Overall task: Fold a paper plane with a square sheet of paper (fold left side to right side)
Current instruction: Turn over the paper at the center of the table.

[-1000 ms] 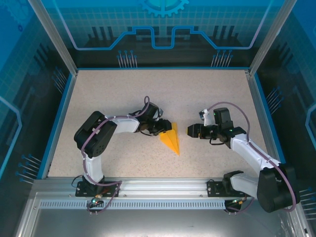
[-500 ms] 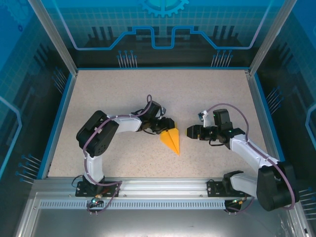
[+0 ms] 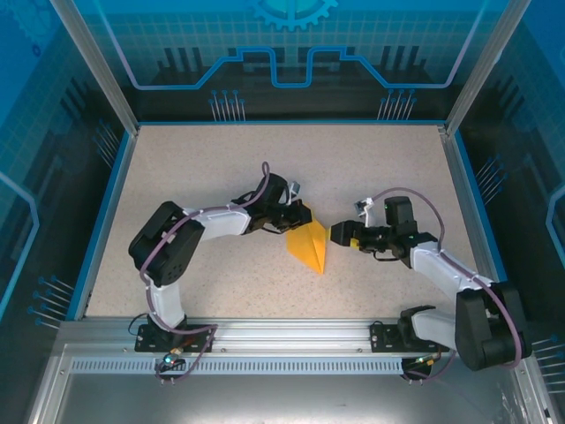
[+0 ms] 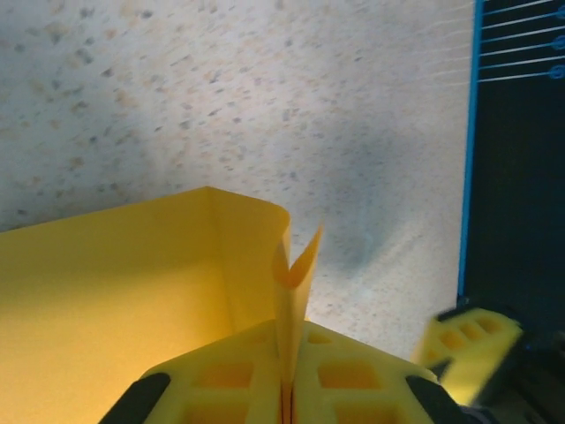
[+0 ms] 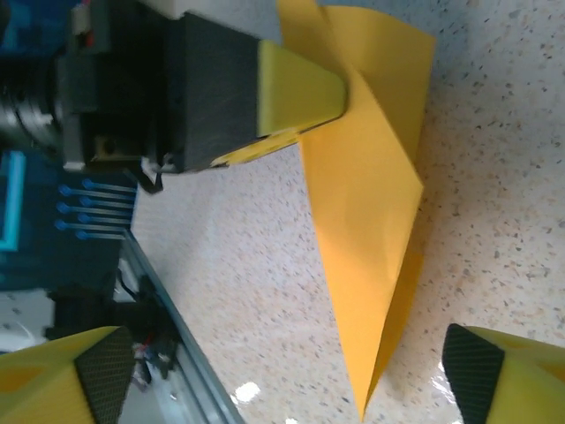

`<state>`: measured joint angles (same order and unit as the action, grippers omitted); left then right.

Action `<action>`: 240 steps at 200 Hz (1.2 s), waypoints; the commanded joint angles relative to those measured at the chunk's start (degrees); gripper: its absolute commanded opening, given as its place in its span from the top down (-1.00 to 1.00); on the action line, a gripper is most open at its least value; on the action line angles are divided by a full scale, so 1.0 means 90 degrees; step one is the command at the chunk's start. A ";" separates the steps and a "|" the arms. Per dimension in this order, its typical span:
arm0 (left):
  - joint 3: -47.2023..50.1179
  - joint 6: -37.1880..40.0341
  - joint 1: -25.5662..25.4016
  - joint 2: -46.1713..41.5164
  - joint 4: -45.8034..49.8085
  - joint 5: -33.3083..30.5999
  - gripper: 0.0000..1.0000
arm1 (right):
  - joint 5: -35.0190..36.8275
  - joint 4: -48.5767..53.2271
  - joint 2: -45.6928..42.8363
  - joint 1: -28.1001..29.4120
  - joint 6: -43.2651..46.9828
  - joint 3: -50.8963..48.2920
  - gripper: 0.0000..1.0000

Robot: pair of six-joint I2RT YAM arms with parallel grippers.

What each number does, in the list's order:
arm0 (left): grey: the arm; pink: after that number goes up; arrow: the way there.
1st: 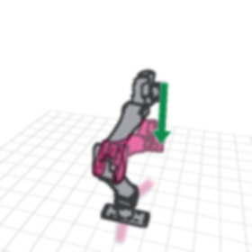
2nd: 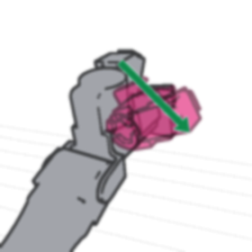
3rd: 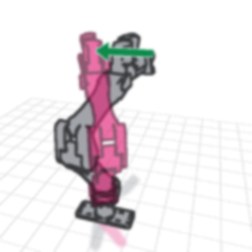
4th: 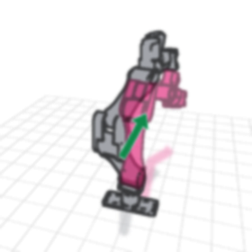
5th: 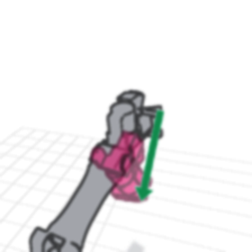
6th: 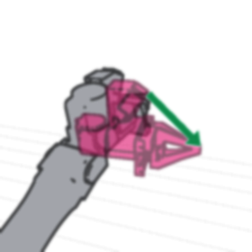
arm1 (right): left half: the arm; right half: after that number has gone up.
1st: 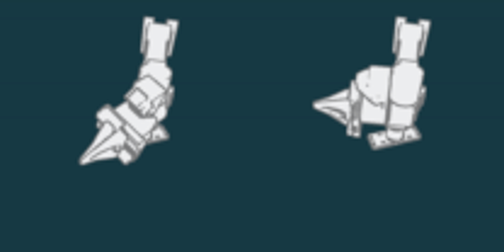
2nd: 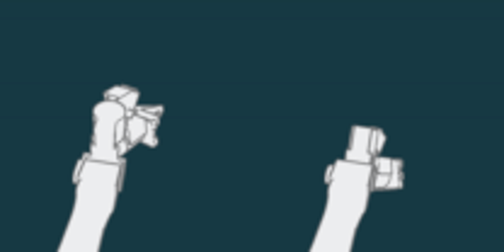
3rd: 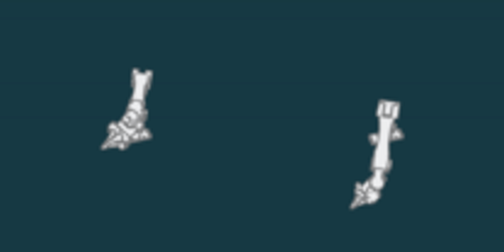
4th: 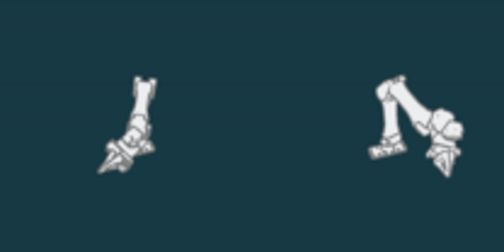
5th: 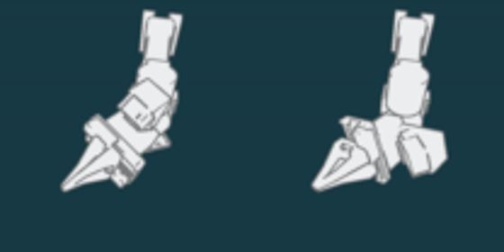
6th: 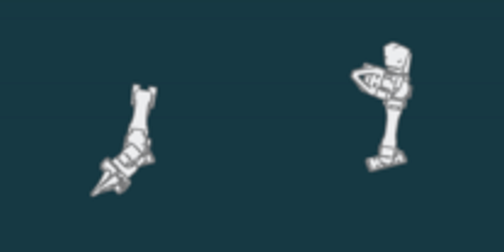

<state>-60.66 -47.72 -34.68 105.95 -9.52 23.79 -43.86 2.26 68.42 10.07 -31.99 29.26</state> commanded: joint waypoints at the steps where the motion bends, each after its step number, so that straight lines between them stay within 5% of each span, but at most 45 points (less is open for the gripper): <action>1: -0.0088 0.0156 -0.0012 -0.0538 -0.0025 0.0043 0.89 | -0.0943 -0.0899 0.0164 -0.0408 -0.0398 -0.0228 -0.99; 63: -0.0712 0.0181 0.0078 -0.1319 0.0198 0.0231 0.94 | -0.2481 -0.2930 0.0510 -0.0691 -0.1517 -0.0371 -0.98; 114: -0.0889 -0.0247 0.0068 -0.1374 -0.0378 0.0781 0.96 | -0.2388 -0.3842 0.0468 -0.0190 -0.2342 -0.0265 -0.98; 148: -0.0753 -0.0496 0.0073 -0.1352 -0.0705 0.0950 0.97 | -0.2067 -0.4081 0.0321 0.0136 -0.2733 -0.0003 -0.71; 205: -0.0647 -0.0556 0.0079 -0.1360 -0.0769 0.1019 0.93 | -0.1790 -0.3480 0.0082 0.0285 -0.2641 0.0192 0.26; 223: -0.0672 -0.0459 0.0076 -0.1362 -0.0624 0.1011 0.69 | -0.1707 -0.2890 -0.0082 0.0307 -0.2262 0.0277 0.87; 240: -0.0672 -0.0290 0.0117 -0.1436 -0.0388 0.0997 0.41 | -0.1522 -0.2026 -0.0271 0.0328 -0.1652 0.0426 1.00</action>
<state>-67.31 -52.51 -34.24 94.45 -14.66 31.44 -59.79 -26.13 68.53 12.25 -54.08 30.22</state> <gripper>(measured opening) 0.215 0.037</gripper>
